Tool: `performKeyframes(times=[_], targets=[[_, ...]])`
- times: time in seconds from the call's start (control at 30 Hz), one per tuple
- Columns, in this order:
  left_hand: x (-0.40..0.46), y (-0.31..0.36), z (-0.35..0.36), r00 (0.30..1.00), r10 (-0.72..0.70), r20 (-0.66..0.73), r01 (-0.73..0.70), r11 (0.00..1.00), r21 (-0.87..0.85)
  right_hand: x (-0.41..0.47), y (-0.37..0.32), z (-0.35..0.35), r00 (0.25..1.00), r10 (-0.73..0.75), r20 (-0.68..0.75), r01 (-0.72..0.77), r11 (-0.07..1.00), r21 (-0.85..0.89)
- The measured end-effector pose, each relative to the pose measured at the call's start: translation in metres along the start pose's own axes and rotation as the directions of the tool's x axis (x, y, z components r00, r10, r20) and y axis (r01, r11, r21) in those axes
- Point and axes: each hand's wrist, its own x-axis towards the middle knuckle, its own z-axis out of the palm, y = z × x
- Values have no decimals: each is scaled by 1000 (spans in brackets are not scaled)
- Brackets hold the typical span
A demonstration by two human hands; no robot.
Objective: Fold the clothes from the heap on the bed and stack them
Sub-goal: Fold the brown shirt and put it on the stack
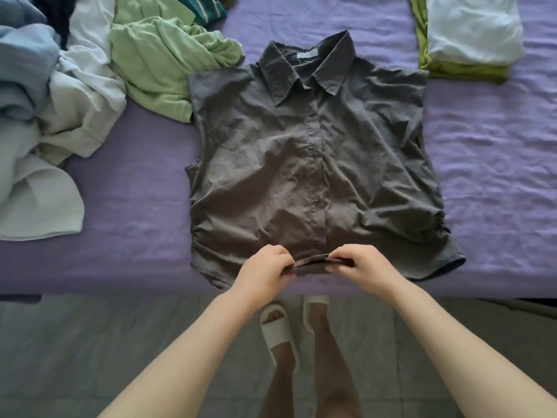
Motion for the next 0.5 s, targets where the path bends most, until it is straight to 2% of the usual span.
performKeyframes(times=[0.1,0.17,0.3,0.4,0.5], targets=[[15,-1,-33,981,-192,-29,184,966,-179,9,-7,-29,995,8,-101,-4,999,35],[26,-2,-55,966,-247,-81,229,955,-189,17,-14,-48,986,-17,-163,14,1000,-15],[51,-1,-92,933,-287,-219,284,958,-44,37,-24,-83,933,-176,-313,56,932,-357],[72,-1,-121,890,-349,-293,363,932,-9,54,-26,-114,940,-228,-253,84,875,-477],[92,-4,-145,869,-381,-316,402,916,2,72,-20,-144,963,-221,-156,127,879,-459]])
